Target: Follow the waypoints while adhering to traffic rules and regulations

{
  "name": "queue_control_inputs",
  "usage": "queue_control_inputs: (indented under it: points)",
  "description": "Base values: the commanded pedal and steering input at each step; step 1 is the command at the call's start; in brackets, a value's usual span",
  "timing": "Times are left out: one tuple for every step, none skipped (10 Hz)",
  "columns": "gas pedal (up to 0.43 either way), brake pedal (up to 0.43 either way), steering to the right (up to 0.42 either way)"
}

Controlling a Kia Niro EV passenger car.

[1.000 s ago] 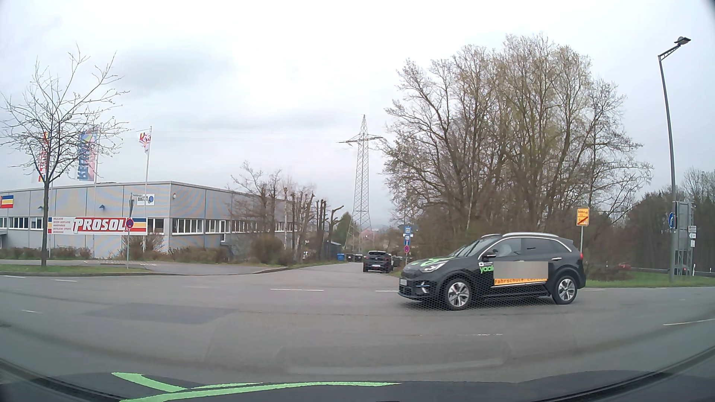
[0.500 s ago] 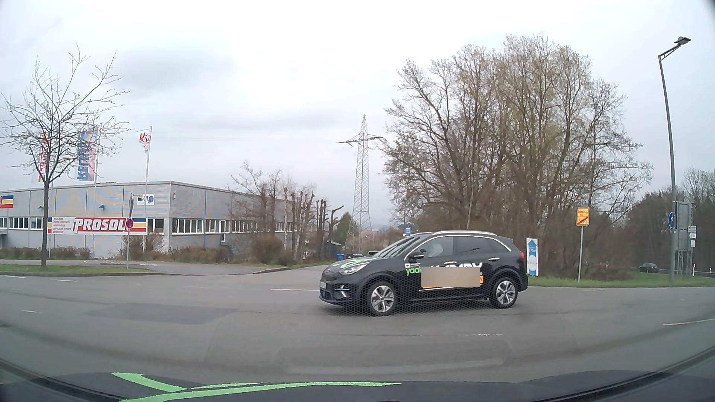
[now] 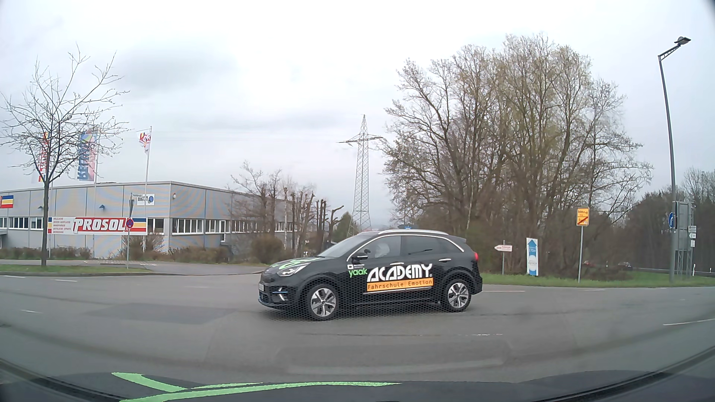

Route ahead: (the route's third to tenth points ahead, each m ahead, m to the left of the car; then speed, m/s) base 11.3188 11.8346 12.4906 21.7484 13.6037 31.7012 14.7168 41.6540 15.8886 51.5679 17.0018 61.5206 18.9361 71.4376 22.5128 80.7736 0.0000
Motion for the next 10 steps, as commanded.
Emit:
queue_control_inputs:
  points:
    - [0.000, 0.311, -0.008]
    - [0.000, 0.305, -0.008]
    - [0.000, 0.311, -0.008]
    - [0.000, 0.311, -0.008]
    - [0.000, 0.311, -0.008]
    - [0.000, 0.311, -0.008]
    - [0.000, 0.311, -0.008]
    - [0.000, 0.311, -0.008]
    - [0.000, 0.311, -0.008]
    - [0.000, 0.311, -0.008]
